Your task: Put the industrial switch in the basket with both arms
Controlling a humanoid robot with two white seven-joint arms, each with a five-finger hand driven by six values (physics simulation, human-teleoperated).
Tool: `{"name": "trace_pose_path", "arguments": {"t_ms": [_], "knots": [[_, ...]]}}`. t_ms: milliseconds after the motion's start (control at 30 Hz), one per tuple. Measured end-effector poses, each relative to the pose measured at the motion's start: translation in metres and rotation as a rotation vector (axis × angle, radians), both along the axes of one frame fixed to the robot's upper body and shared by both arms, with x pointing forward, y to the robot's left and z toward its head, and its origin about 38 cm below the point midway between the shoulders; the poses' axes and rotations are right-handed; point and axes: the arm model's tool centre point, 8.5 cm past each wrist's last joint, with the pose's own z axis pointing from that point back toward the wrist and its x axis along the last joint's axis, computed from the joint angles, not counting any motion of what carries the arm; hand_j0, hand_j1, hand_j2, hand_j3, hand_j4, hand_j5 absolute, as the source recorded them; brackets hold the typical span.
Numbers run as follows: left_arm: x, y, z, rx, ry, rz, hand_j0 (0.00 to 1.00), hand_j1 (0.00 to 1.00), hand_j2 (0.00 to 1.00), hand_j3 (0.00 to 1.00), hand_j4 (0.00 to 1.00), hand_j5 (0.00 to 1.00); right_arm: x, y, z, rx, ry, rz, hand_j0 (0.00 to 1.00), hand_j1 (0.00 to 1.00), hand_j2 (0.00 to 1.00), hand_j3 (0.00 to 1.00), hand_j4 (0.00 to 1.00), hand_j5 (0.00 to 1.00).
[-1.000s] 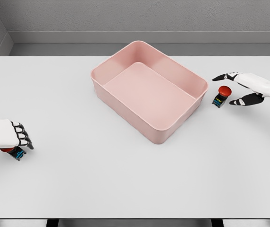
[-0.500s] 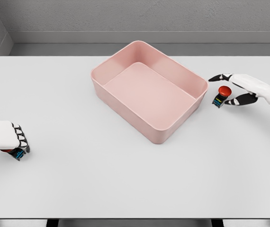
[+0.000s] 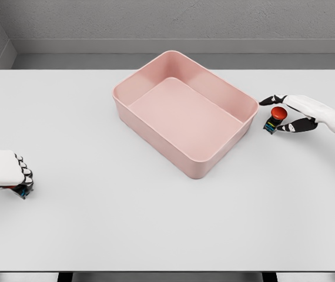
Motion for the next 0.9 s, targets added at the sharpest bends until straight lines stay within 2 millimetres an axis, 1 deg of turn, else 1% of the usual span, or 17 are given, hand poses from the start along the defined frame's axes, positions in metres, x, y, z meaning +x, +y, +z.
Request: {"name": "trace_pose_path", "arguments": {"t_ms": [100, 133, 233, 333, 467, 500, 633, 667, 767, 800, 867, 900], "knots": [[0.0, 0.0, 0.001, 0.0, -0.002, 0.0, 0.44, 0.44, 0.44, 0.44, 0.44, 0.44, -0.001, -0.001, -0.001, -0.004, 0.003, -0.002, 0.73, 0.73, 0.73, 0.73, 0.73, 0.73], [0.0, 0.001, 0.001, 0.001, -0.003, 0.001, 0.41, 0.41, 0.41, 0.41, 0.41, 0.41, -0.001, -0.001, -0.001, -0.005, 0.003, -0.003, 0.73, 0.73, 0.73, 0.73, 0.73, 0.73], [0.001, 0.001, 0.004, -0.001, -0.009, 0.003, 0.4, 0.4, 0.4, 0.4, 0.4, 0.4, -0.001, -0.002, -0.001, -0.006, 0.003, -0.003, 0.71, 0.71, 0.71, 0.71, 0.71, 0.71], [0.007, 0.0, 0.016, -0.006, -0.042, 0.002, 0.4, 0.4, 0.4, 0.4, 0.4, 0.4, -0.001, -0.002, -0.001, -0.008, 0.003, -0.004, 0.7, 0.7, 0.7, 0.7, 0.7, 0.7], [0.014, -0.003, 0.031, -0.026, -0.077, 0.0, 0.4, 0.4, 0.4, 0.4, 0.4, 0.4, -0.001, -0.002, -0.001, -0.009, 0.003, -0.004, 0.65, 0.65, 0.65, 0.65, 0.65, 0.65], [0.017, -0.005, 0.037, -0.034, -0.092, -0.004, 0.4, 0.4, 0.4, 0.4, 0.4, 0.4, -0.001, -0.002, -0.002, -0.011, 0.004, -0.003, 0.62, 0.62, 0.62, 0.62, 0.62, 0.62], [0.028, -0.012, 0.064, -0.082, -0.154, -0.01, 0.4, 0.4, 0.4, 0.4, 0.4, 0.4, -0.001, -0.002, -0.002, -0.014, 0.004, -0.003, 0.59, 0.59, 0.59, 0.59, 0.59, 0.59], [0.03, -0.015, 0.065, -0.096, -0.157, -0.015, 0.41, 0.41, 0.41, 0.41, 0.41, 0.41, -0.001, -0.002, -0.002, -0.014, 0.002, -0.003, 0.56, 0.56, 0.56, 0.56, 0.56, 0.56], [0.036, -0.026, 0.071, -0.134, -0.175, -0.033, 0.41, 0.41, 0.41, 0.41, 0.41, 0.41, -0.001, -0.002, -0.002, -0.013, 0.003, -0.004, 0.54, 0.54, 0.54, 0.54, 0.54, 0.54], [0.039, -0.03, 0.074, -0.145, -0.187, -0.04, 0.41, 0.41, 0.41, 0.41, 0.41, 0.41, 0.0, -0.002, -0.001, -0.012, 0.001, -0.005, 0.51, 0.51, 0.51, 0.51, 0.51, 0.51], [0.042, -0.036, 0.074, -0.163, -0.19, -0.049, 0.41, 0.41, 0.41, 0.41, 0.41, 0.41, 0.0, -0.002, -0.002, -0.01, 0.001, -0.006, 0.49, 0.49, 0.49, 0.49, 0.49, 0.49], [0.045, -0.039, 0.078, -0.171, -0.202, -0.056, 0.41, 0.41, 0.41, 0.41, 0.41, 0.41, 0.0, -0.003, -0.001, -0.011, 0.0, -0.007, 0.48, 0.48, 0.48, 0.48, 0.48, 0.48]]}}
